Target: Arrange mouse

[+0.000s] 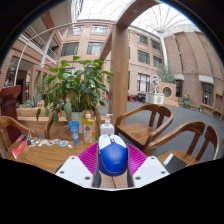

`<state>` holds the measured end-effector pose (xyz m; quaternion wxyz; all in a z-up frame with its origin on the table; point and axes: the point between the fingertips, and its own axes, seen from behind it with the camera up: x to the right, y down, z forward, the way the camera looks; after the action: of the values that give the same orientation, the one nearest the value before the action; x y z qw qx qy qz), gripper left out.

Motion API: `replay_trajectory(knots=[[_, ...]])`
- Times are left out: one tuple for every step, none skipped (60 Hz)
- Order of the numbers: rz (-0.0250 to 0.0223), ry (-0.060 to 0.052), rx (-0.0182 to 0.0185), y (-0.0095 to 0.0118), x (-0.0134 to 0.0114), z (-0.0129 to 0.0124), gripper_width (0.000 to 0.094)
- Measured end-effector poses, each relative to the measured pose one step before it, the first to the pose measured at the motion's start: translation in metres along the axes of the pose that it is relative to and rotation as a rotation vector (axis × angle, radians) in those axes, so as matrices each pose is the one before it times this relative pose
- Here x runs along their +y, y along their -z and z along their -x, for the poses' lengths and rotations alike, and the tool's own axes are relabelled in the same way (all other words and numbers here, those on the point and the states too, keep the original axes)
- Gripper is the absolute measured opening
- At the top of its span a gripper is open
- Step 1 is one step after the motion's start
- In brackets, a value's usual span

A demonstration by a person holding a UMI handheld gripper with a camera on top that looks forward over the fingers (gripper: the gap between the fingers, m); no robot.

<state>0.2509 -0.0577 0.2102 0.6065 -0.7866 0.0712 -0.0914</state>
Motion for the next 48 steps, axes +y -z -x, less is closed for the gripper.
replay_trajectory(knots=[[-0.00540,-0.0021,-0.00896,-0.00233,-0.00450,0.00584,0.0389],[-0.00291,-0.0010,-0.01018,-0.00326,-0.00279,0.00627,0.0389],[-0.00032,0.0002,-0.00994,-0.00314,-0.00163,0.00655,0.0389],[0.00193,0.0016,-0.00955,-0.00338,-0.00060,0.00678,0.0389],[-0.00132,0.0048,-0.00614,-0.00200,0.00401,0.00916,0.0389],[0.00842,0.0068,-0.00968,-0.00495,0.00052,0.00651,0.0388],[0.00558,0.0048,-0.00782,-0.00555,0.00240,0.00794,0.0388],[0.01019,0.0063,-0.00934,-0.00482,0.00411,0.00739,0.0388],[0.01211,0.0065,-0.00922,-0.00499,0.00516,0.00726,0.0388],[0.01432,0.0054,-0.00935,-0.00508,0.00591,0.00791,0.0388],[0.01487,0.0044,-0.00983,-0.00506,0.00700,0.00781,0.0388],[0.00781,0.0038,-0.01159,-0.00233,0.01452,0.01070,0.0387],[0.02356,0.0055,-0.01063,-0.00566,0.00334,0.00533,0.0388],[0.01982,0.0046,-0.01023,-0.00565,0.00823,0.00704,0.0388],[0.02023,0.0039,-0.00946,-0.00559,0.00859,0.00663,0.0387],[0.01996,0.0022,-0.00791,-0.00561,0.00898,0.00613,0.0387],[0.02026,0.0041,-0.00648,-0.00538,0.00910,0.00532,0.0388],[0.02092,0.0081,-0.00558,-0.00552,0.00942,0.00517,0.0388],[0.01872,0.0100,-0.00419,-0.00546,0.00907,0.00472,0.0389],[0.01502,0.0080,-0.00308,-0.00509,0.00803,0.00389,0.0390],[0.00410,0.0035,-0.00322,-0.00560,0.01358,0.00500,0.0390],[0.01320,0.0049,0.00182,-0.00488,0.00525,0.00349,0.0390],[0.01580,0.0078,-0.00019,-0.00450,0.00704,0.00243,0.0390],[0.01754,0.0080,0.00105,-0.00373,0.00714,0.00206,0.0391],[0.01574,0.0046,0.00119,-0.00349,0.00634,0.00193,0.0392],[0.01260,0.0001,0.00096,-0.00283,0.00529,0.00188,0.0393],[0.00953,-0.0037,-0.00008,-0.00217,0.00432,0.00175,0.0396],[0.00855,-0.0047,-0.00096,-0.00217,0.00384,0.00184,0.0402],[0.00714,-0.0039,-0.00507,-0.00290,0.00456,-0.00006,0.0415],[0.00651,-0.0054,-0.00334,-0.00079,0.00504,0.00255,0.0421],[0.00948,-0.0070,-0.00202,-0.00085,0.00334,0.00166,0.0437],[0.00780,-0.0077,-0.00237,-0.00147,0.00290,0.00149,0.0450],[0.00836,-0.0082,-0.00330,-0.00096,0.00274,0.00155,0.0462],[0.00889,-0.0083,-0.00436,-0.00082,0.00291,0.00137,0.0474],[0.00091,-0.0021,-0.00180,-0.00048,-0.00230,-0.00205,0.0491],[-0.01017,0.0012,0.00248,0.00090,-0.00071,-0.00062,0.0502],[0.00056,0.0003,0.00330,0.00021,-0.00014,-0.00062,0.0515],[0.00421,-0.0011,0.00247,0.00041,0.00066,-0.00043,0.0530],[0.00781,-0.0010,0.00092,0.00052,0.00141,-0.00001,0.0552],[0.00595,-0.0023,-0.00062,0.00101,0.00062,0.00041,0.0574],[0.00231,-0.0027,-0.00147,0.00169,-0.00026,0.00077,0.0602],[-0.00119,-0.0043,-0.00372,0.00365,-0.00324,-0.00134,0.0643],[-0.00431,-0.0032,0.00026,0.00269,-0.00089,0.00069,0.0693],[-0.00602,-0.0016,0.00065,0.00372,-0.00154,0.00031,0.0745],[-0.00646,0.0001,0.00161,0.00417,-0.00204,0.00012,0.0793],[-0.00616,0.0013,0.00151,0.00445,-0.00219,0.00022,0.0844],[-0.00520,0.0013,-0.00026,0.00405,-0.00380,0.00019,0.0872],[-0.00463,-0.0001,0.00255,0.00585,-0.00204,-0.00035,0.0860]])
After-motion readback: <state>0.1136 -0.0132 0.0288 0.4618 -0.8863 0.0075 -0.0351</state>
